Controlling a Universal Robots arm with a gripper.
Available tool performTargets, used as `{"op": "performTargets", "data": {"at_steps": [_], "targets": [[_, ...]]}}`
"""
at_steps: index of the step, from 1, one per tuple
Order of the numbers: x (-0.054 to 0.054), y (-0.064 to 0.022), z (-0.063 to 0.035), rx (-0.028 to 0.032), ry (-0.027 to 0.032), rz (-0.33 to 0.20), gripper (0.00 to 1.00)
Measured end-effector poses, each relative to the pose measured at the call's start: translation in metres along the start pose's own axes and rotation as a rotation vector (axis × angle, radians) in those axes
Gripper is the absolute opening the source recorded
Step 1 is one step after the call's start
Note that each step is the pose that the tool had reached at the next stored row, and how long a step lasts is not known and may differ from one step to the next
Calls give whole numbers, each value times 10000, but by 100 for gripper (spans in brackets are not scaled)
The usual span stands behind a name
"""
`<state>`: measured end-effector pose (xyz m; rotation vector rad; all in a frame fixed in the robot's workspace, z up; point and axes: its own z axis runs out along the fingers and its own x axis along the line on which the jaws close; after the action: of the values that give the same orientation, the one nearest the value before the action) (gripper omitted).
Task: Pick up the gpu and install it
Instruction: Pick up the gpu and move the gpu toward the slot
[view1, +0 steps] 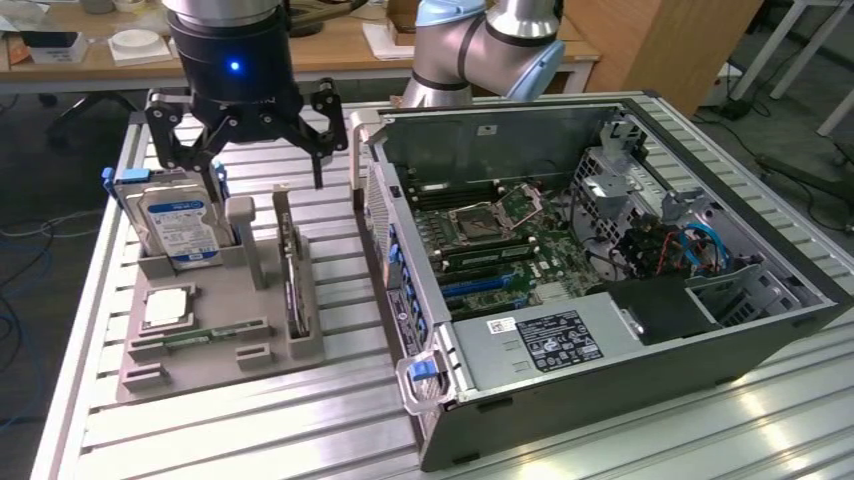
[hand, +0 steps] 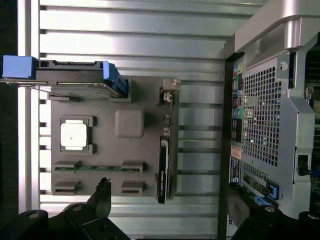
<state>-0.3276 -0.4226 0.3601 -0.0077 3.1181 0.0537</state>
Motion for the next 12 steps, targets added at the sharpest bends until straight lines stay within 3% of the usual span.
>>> {"op": "performTargets", "data": {"at_steps": [12], "targets": [[1, 13, 69, 13, 3, -1, 99]]}}
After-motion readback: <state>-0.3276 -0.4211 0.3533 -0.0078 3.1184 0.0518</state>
